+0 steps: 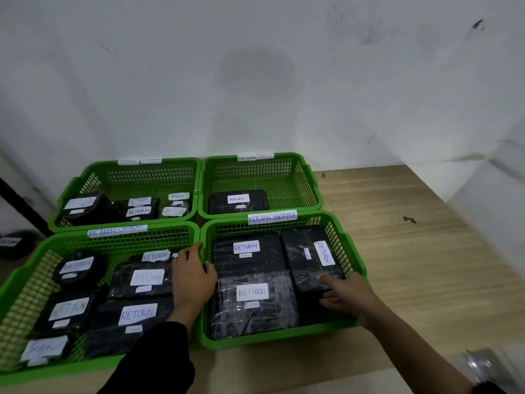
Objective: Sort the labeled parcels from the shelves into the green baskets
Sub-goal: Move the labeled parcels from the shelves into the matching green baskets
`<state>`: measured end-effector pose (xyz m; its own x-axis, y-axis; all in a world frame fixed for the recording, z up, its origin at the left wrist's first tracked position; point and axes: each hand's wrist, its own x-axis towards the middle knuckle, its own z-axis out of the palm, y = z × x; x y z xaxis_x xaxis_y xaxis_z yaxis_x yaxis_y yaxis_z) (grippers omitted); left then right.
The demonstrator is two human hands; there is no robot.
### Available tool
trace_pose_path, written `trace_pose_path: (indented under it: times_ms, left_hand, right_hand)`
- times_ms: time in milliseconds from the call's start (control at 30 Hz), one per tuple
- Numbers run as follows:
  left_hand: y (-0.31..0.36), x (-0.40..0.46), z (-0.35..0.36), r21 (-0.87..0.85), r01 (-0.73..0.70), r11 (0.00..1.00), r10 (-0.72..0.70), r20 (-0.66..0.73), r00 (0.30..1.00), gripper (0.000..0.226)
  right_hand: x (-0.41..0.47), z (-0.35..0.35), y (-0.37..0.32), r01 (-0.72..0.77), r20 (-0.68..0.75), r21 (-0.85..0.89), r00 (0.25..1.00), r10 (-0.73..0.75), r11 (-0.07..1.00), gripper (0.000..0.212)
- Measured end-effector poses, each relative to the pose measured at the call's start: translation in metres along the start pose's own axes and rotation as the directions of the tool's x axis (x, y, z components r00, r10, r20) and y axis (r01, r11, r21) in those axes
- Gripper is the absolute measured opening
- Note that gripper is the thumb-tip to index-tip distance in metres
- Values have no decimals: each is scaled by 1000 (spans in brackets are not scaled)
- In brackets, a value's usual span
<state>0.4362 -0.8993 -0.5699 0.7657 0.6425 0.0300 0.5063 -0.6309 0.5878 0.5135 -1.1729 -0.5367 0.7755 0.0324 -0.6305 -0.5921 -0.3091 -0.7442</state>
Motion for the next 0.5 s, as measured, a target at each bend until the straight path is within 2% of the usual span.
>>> trace_pose_path:
  times_ms: [33,67,100,167,233,333,500]
  left_hand:
    - [0,0,0,0,0,1000,0,-1,1000,50]
    - [0,0,0,1,1,1000,-1,-1,1000,50]
    - [0,-1,0,4,1,1000,-1,-2,1000,50]
    - [0,0,0,4,1,1000,-1,-2,1000,50]
    - [0,0,0,1,8,1000,-8,0,1000,50]
    - [0,0,1,-8,9,1000,-9,-10,1000,50]
    - [-2,1,3,11,-3,1000,3,-17,1000,49]
  right_hand:
    - [-1,-3,-2,85,-56,-209,994,-99,974,35]
    - [-3,-7,-4,168,-79,-440,971,-224,882,31]
    - [-4,-9,-5,248,-40,-630,936,-349,736,30]
    - [-1,-9,-1,371,133,-823,862,-488,431,48]
    - [10,-6,5,438,292,-873,820,-492,212,70]
    - [25,2,11,472,361,-876,782,-507,104,70]
    - [26,2,11,489,377,-865,777,-504,108,72]
